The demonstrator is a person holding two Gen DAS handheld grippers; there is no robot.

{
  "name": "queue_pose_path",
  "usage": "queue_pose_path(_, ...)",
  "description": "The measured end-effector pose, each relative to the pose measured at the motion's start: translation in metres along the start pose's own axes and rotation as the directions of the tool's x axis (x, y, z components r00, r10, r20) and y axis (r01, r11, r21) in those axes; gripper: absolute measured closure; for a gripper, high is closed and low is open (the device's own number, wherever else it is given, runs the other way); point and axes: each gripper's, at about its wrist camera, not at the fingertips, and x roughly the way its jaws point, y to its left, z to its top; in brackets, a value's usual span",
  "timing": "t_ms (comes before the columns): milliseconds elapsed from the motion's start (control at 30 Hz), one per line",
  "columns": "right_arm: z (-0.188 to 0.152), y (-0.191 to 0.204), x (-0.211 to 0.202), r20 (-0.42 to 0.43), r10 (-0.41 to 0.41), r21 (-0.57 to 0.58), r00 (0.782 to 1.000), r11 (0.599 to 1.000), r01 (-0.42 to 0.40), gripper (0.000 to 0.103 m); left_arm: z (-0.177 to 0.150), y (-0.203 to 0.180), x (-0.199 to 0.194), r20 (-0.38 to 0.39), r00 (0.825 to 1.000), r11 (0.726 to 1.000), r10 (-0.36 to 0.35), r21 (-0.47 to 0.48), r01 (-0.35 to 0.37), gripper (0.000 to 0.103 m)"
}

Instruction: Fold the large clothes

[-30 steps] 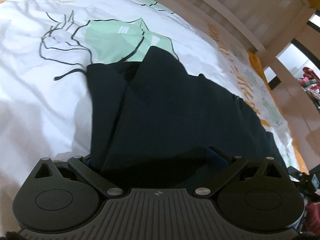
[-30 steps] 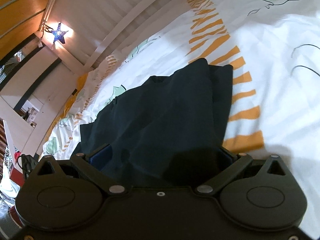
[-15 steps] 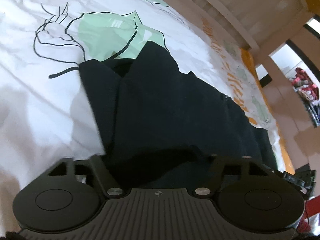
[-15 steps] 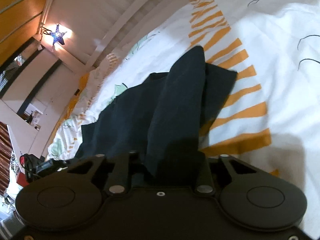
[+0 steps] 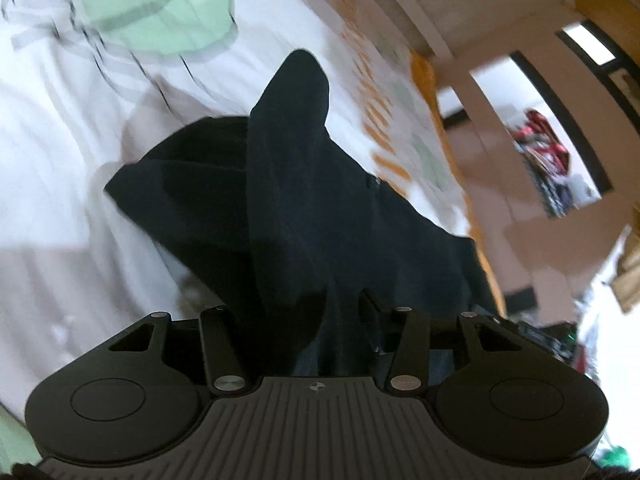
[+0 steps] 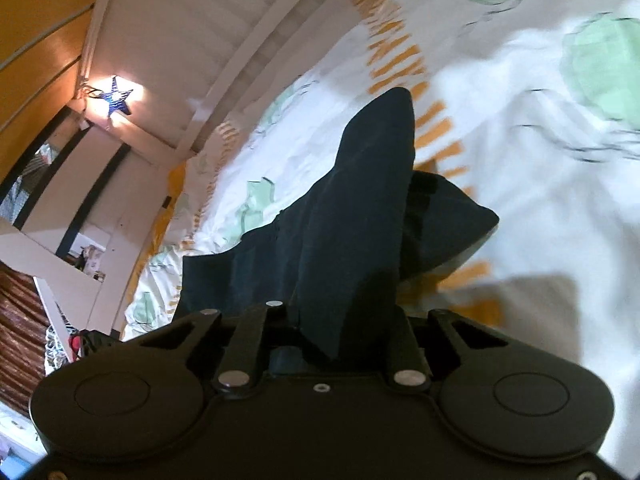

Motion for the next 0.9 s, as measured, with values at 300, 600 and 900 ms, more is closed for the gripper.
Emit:
queue_pose_path(300, -0.014, -0.013, -0.039, -0.103, -0.265, -0.122, 0.959, 0.96, 0.252, 0.059, -0.038, 0.008, 0.002, 0.032, 0.993, 0.992, 0.117, 0.032, -0.118, 0.055)
queue_pose_path(600, -0.005, -0.032, -0.016, -0.046, -0.248, -0.081, 0.968, 0.966, 0.244, 0.043, -0.037, 0.024, 0.007, 0.125, 0.977, 0.983, 0.174, 0.045, -0.181, 0.044)
queue_pose_path(900, 0.005, -0.04, -0.02, 0.121, -0.148, -0.078, 0.982, 0.984, 0.158, 0.041, -0.068, 0.019, 0.0, 0.187, 0.961, 0.977, 0.204, 0.021, -0.212, 0.037)
